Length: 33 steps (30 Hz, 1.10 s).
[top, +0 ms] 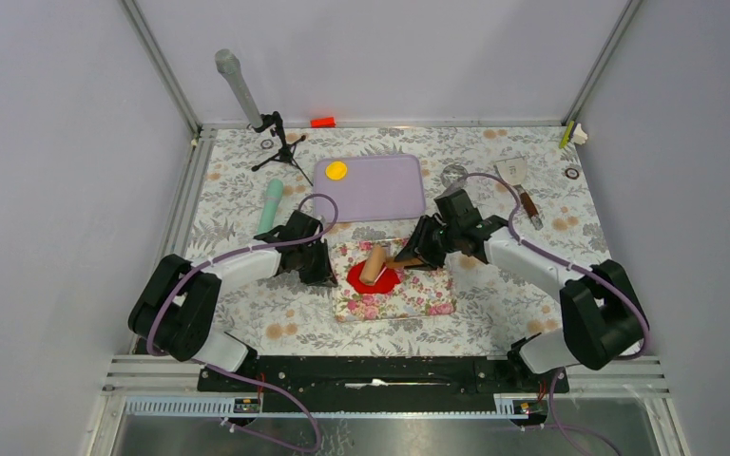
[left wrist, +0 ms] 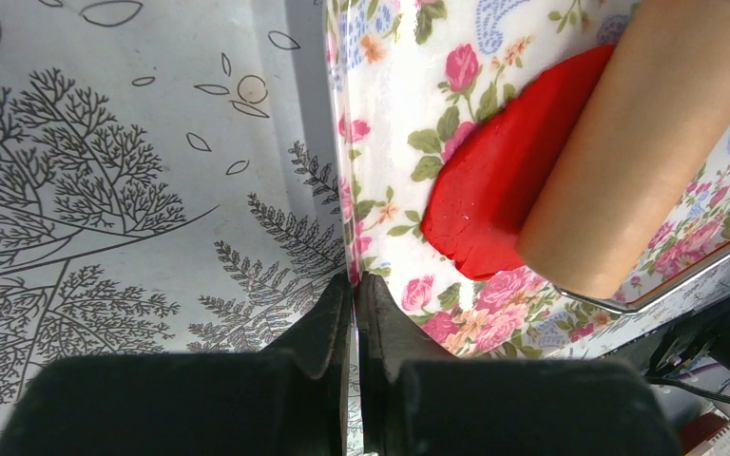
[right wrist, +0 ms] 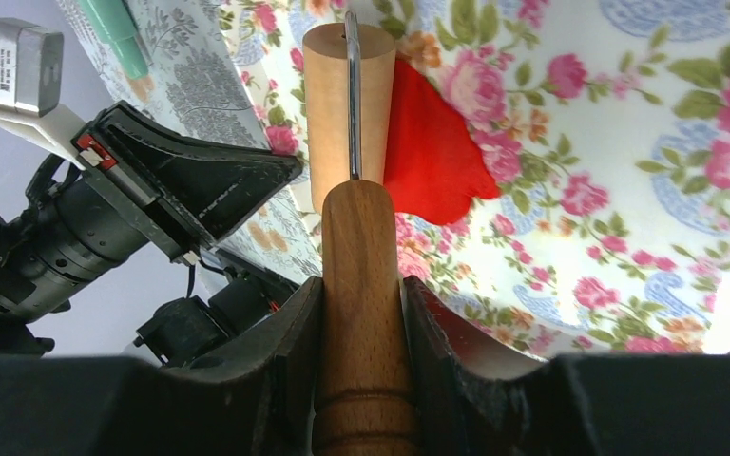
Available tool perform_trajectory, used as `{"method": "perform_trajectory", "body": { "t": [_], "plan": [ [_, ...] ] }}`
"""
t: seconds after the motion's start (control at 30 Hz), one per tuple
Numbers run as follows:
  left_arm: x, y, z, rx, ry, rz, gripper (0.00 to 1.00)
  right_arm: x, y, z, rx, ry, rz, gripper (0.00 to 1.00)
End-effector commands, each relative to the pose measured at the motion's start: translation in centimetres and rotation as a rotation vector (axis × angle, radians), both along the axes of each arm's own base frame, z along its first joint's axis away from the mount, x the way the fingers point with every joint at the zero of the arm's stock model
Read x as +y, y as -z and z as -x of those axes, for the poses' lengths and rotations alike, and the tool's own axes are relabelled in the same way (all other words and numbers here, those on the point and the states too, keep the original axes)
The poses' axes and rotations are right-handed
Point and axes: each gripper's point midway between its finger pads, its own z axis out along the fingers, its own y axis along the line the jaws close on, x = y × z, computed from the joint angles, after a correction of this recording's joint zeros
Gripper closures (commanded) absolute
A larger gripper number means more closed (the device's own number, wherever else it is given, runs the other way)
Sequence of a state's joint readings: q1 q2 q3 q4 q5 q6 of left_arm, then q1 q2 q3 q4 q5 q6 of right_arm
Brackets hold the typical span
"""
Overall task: Roll out the dumpling wrappers from the dough
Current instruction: Flatten out the dough on the work surface.
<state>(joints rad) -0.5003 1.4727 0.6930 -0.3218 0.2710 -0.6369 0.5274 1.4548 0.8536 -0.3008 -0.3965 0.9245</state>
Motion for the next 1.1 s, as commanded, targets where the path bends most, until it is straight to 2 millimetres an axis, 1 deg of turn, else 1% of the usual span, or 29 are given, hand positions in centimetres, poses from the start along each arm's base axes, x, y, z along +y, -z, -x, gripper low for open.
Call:
{"method": "perform_trajectory", "body": {
  "t": [0.0, 0.13, 0.3, 0.4, 0.47, 0.6, 0.8, 1.07],
  "plan": [
    [-2.7, -2.1, -0.1, -0.044, 0.066, 0.125, 1.0, -5.3, 9.1, 5.0, 0.2, 0.013, 0.376, 1.0],
    [-2.8, -2.1, -0.2, -0.043, 0.071, 0.127, 1.0, -4.6, 9.8, 5.6, 0.22, 0.0, 0.36, 1.0],
    [-3.0, -2.1, -0.2, -0.039, 0.078, 0.132, 1.0, -3.7, 9.8, 5.2, 0.219, -0.013, 0.353, 1.0],
    [-2.9, -2.2, -0.2, -0.046, 0.075, 0.129, 1.0, -4.1, 9.3, 5.2, 0.208, -0.017, 0.37, 1.0],
    [-2.7, -2.2, -0.2, -0.047, 0.072, 0.122, 1.0, -4.7, 8.9, 5.6, 0.206, -0.02, 0.386, 1.0],
    [-2.3, -1.7, 0.0, -0.036, 0.064, 0.099, 1.0, -4.4, 7.0, 6.0, 0.196, -0.009, 0.335, 1.0],
    [-2.3, -1.6, 0.1, -0.034, 0.062, 0.1, 1.0, -6.0, 5.5, 5.9, 0.155, 0.031, 0.379, 1.0],
    [-1.9, -1.1, 0.5, -0.02, 0.055, 0.083, 1.0, -8.4, 4.6, 7.9, 0.195, 0.033, 0.415, 1.0]
  ]
}}
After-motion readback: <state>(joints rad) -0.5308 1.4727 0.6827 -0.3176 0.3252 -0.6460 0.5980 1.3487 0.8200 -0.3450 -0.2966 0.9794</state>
